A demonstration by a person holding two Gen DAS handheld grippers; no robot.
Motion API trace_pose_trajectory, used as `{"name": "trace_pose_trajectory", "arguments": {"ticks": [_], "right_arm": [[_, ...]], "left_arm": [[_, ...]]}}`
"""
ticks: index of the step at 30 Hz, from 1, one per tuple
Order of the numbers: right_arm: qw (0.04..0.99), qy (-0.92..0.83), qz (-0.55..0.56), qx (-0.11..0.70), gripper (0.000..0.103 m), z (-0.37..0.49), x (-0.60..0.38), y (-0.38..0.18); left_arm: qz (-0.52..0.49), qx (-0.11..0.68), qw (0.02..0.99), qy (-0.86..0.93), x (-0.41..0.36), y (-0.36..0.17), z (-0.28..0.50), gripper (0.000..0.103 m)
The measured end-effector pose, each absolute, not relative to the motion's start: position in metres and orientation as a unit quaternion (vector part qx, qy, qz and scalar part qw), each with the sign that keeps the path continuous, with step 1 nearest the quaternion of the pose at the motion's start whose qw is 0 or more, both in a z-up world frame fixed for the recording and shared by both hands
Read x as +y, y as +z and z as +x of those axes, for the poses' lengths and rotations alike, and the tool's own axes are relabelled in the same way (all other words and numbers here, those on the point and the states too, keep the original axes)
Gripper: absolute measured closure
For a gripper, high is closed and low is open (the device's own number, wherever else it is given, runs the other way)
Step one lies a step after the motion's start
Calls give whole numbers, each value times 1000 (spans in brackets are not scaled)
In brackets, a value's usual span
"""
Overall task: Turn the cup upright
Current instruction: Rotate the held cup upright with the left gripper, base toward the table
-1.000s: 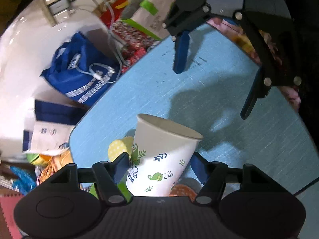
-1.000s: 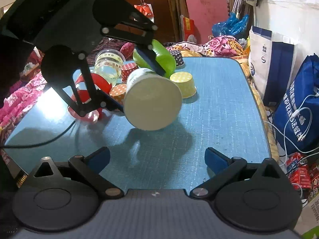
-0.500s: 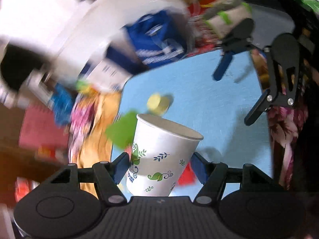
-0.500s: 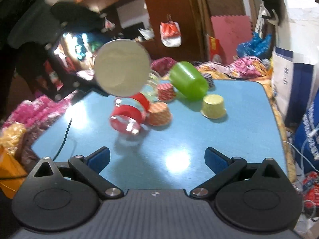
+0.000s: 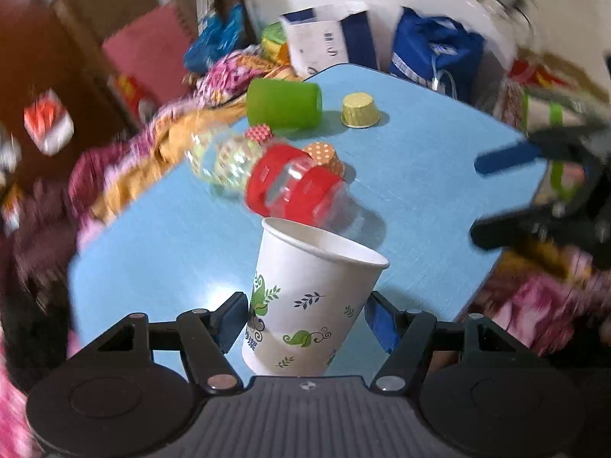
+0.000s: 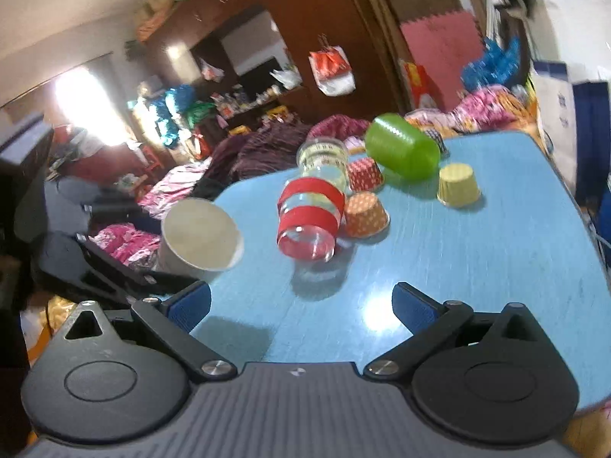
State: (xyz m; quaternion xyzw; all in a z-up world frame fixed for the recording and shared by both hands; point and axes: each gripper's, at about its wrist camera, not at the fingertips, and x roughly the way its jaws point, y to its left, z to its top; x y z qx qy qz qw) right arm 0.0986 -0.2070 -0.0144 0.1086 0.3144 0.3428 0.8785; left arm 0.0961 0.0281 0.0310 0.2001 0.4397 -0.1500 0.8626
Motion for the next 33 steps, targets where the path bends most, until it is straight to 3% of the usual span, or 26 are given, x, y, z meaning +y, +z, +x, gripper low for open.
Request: {"name": "trace_pose_trajectory", "arguments": {"ticks": [9,23,33], "right_arm": [[865,302,140,375,1,109,-184,-20],[830,279,238,420,1,94,-169,-30],[828,261,245,432,1,101,-123,-28]], "left_arm": [[9,464,871,-164,55,5,108,33],[3,425,883,-198,81,1,95,30],[-73,391,887,-234,137,-12,78,30]]}}
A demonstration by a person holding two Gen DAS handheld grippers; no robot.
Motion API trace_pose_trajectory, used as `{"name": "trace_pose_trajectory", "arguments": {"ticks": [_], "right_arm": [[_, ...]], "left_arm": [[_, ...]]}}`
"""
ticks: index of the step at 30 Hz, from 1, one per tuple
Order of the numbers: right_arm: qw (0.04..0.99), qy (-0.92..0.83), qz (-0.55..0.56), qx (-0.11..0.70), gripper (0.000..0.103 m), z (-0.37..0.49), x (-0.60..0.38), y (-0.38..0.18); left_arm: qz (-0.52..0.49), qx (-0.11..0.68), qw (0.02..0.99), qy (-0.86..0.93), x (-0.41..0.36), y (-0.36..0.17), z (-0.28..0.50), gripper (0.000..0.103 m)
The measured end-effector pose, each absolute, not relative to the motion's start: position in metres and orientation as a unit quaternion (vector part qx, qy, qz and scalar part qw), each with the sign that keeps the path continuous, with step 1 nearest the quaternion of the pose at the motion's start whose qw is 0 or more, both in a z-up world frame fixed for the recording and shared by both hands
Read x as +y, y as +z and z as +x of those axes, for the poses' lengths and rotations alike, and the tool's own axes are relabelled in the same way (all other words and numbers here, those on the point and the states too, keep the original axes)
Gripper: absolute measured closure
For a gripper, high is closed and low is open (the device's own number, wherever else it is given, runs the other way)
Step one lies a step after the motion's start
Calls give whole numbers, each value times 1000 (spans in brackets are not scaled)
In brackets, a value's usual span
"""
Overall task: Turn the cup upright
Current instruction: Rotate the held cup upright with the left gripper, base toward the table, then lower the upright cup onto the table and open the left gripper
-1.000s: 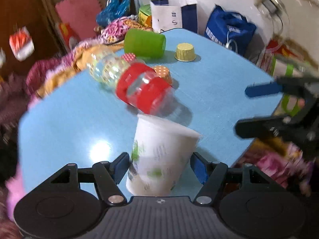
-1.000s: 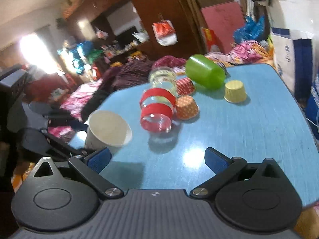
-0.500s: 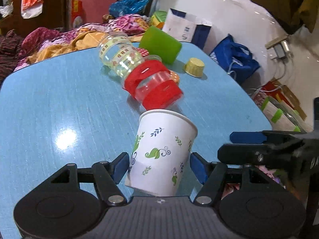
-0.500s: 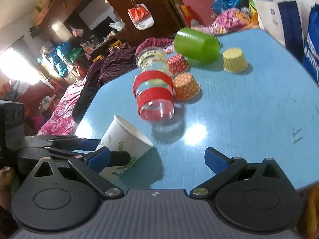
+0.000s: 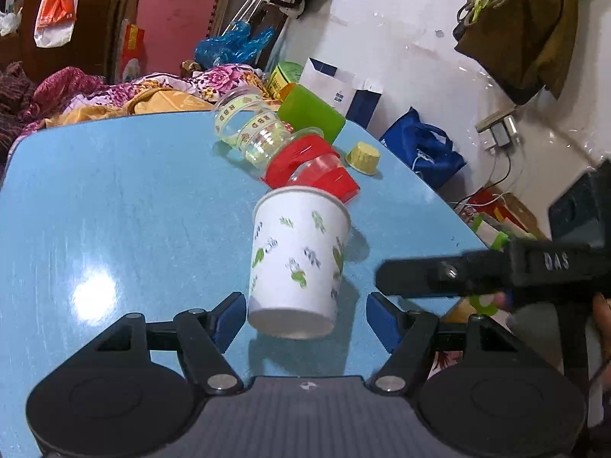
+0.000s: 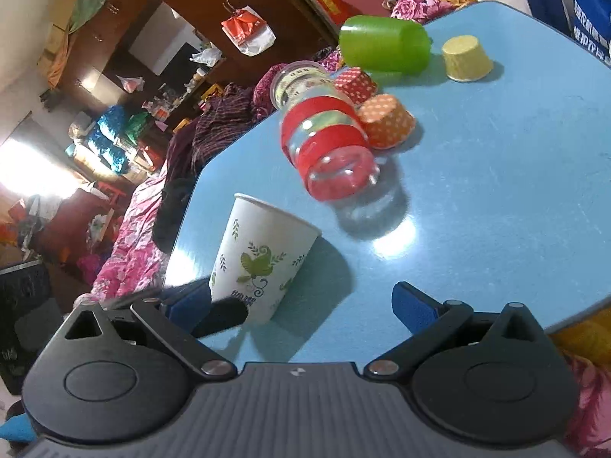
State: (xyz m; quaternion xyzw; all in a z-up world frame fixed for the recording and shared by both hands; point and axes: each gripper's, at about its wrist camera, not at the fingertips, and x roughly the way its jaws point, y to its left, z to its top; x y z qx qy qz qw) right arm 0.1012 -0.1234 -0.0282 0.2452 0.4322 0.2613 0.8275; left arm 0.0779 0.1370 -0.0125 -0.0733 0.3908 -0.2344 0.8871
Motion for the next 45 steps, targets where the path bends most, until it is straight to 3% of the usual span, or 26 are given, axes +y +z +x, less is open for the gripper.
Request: {"name": "trace_pose_trajectory", "arguments": {"ticks": [9,15,18,26,35,38,42,45], "right_arm": [[823,265,177,470,5,130,-67,-8],[833,230,120,489,16,139,-47,-9],[831,219,102,501,26,143,-44,-13],[843,234,70,479,30,133,-46,-6],[906,272,38,323,31,89,-89,15],[934,270,5,236,31,71,-99,13],[965,239,-50,96,31,49,-106,-15],[970,226,-74,43,31,46,-103,-43]], "left_arm": [[-84,357,891,-267,148,-19,63,30],[-88,351,890,-278,158,-28,59,30],[-96,341,893,-277,166,-29,54,30],[-111,323,906,-248,178,-36,50,29],[-115,273,926,-234,168,-22,36,29],[-117,251,934,-226,158,-15,34,29],[-127,218,945,-209,146,-10,31,29],[-133,197,952,-191,136,-9,32,29]]}}
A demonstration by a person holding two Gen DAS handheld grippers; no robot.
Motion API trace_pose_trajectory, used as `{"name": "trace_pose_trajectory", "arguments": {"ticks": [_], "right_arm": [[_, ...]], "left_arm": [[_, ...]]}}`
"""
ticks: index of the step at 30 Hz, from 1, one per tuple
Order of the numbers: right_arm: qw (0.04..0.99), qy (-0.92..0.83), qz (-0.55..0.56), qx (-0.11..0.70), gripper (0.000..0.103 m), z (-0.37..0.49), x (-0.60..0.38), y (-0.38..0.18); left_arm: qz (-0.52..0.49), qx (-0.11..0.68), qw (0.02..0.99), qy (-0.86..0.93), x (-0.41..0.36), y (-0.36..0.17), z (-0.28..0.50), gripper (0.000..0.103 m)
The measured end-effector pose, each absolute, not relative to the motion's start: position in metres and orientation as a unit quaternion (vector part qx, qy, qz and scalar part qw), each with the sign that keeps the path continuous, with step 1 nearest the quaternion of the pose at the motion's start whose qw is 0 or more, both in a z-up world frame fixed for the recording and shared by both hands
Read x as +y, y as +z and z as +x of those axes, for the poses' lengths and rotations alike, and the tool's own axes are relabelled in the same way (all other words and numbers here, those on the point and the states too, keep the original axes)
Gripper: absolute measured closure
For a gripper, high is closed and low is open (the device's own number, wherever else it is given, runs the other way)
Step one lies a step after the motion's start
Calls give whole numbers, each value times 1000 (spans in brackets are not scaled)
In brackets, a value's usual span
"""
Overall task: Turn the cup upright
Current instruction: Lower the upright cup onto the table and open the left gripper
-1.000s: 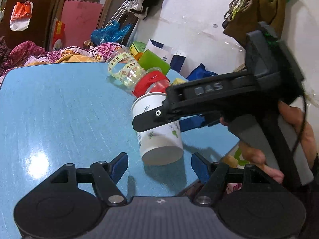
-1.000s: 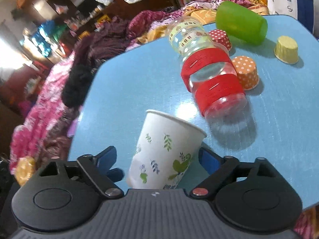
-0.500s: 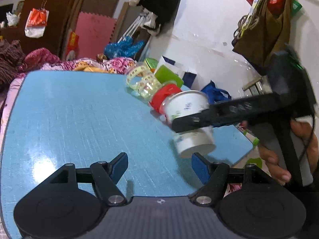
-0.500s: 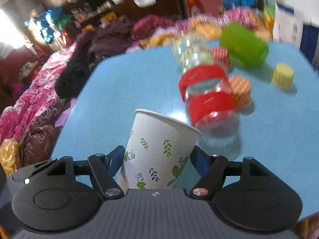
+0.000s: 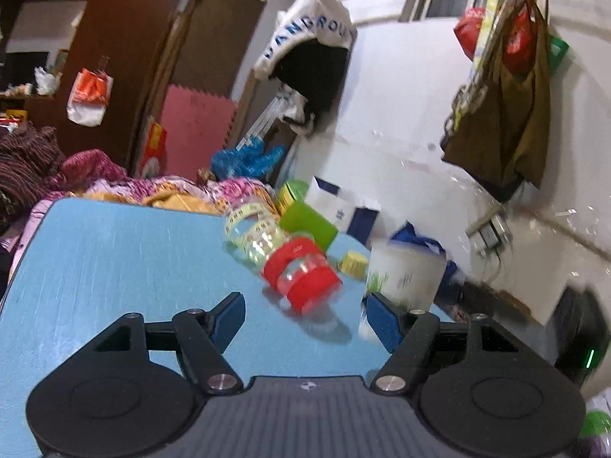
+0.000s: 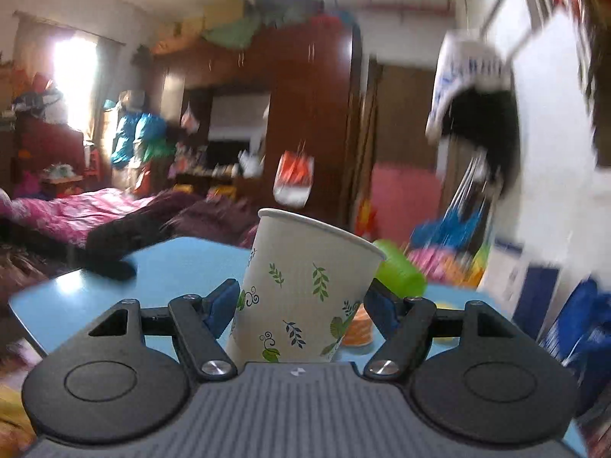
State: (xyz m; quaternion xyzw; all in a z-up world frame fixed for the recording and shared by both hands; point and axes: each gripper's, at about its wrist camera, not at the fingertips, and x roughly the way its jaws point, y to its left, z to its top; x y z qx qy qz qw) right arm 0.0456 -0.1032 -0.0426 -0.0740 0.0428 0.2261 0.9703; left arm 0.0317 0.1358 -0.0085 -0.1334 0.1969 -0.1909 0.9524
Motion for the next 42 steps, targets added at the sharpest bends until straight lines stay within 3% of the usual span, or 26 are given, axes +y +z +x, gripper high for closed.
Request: {"name": "trace_pose_trajectory", "arguments": {"ticks": [5,10,24,27,29,30,38,42], "right_arm": [[973,227,-42,-6,31,52,-100,-69],[971,236,-31,9,31,64,-100,-80],[968,229,-98,-13,35,39,-86,-92],[967,236,-93,-8,25,40,-89,-93],[967,240,-81,-12,3,37,-93,-90],[967,243,-73,-18,1,36,-96,-89],[968,250,-1,16,1,24,-149,-55],[969,232,23,75,1,22,-178,-22]], "left_arm": [[-142,177,957,-180,125,-13,30,29],[-151,176,957,-176,125,-18,30,29],[-166,190,953,-167,138,-35,34,29],[-162,193,953,-168,135,-36,35,29],[-158,191,955,-166,133,-35,35,27],[-157,188,956,-163,133,-35,34,25],[-149,125,976,-100,140,-17,16,6],[-93,139,983,-70,116,-3,6,4]]}}
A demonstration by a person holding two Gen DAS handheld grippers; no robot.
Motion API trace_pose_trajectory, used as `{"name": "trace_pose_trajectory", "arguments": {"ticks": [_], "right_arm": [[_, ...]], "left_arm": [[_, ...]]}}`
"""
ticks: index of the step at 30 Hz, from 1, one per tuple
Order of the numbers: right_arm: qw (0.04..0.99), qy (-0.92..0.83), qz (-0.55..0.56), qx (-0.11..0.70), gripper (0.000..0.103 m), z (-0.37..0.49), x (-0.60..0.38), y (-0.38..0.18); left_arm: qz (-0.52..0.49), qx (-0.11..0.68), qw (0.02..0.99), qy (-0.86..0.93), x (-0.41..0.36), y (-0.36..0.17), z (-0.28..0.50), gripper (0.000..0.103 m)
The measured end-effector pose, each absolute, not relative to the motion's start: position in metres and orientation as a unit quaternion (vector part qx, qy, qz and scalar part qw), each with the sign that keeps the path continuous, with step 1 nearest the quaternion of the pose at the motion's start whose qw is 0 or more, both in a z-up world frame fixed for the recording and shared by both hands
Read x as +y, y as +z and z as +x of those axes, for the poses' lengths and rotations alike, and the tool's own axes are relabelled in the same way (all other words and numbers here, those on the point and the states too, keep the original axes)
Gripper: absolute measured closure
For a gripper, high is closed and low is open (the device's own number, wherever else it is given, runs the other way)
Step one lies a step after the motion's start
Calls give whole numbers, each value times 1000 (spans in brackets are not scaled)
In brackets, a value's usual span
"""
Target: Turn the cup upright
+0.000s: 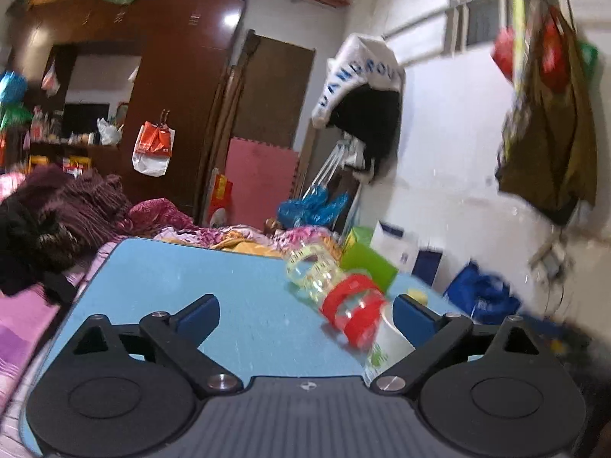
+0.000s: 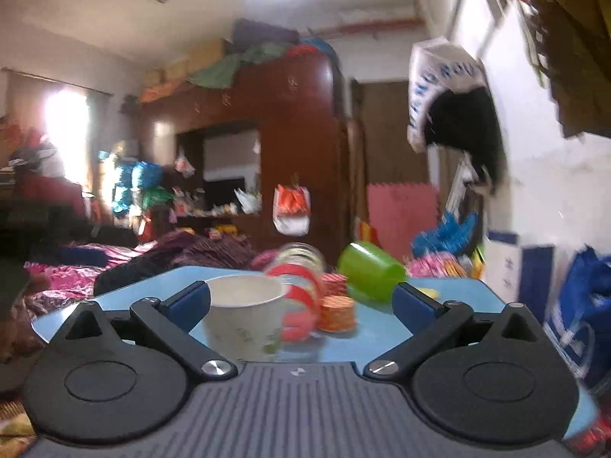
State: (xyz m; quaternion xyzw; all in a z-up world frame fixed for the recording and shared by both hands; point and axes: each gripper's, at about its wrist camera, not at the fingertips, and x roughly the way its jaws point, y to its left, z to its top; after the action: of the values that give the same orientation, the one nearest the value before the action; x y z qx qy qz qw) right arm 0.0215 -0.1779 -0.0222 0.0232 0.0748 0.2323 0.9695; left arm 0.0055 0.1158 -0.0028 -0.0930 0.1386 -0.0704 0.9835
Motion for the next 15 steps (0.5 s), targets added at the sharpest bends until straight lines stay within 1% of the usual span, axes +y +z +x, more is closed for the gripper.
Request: {"name": "trace_pose_trajectory", "arguments": {"ticks": [3,6,10,15], "right_arm": [[962,245,29,113,1,19,-190,-6],[955,255,21,148,1,16,-195,-3],[950,262,24,170,1,16,-196,-5],[948,252,11,194,1,24,-190,-9]], "left_arm": [[-53,165,983,-61,90,3,-1,4],[-17,182,982,-55,67,8,-10,4],[14,184,982,-40,46,16,-25,4],[29,199,979,-38,28,16,-21,5]]}}
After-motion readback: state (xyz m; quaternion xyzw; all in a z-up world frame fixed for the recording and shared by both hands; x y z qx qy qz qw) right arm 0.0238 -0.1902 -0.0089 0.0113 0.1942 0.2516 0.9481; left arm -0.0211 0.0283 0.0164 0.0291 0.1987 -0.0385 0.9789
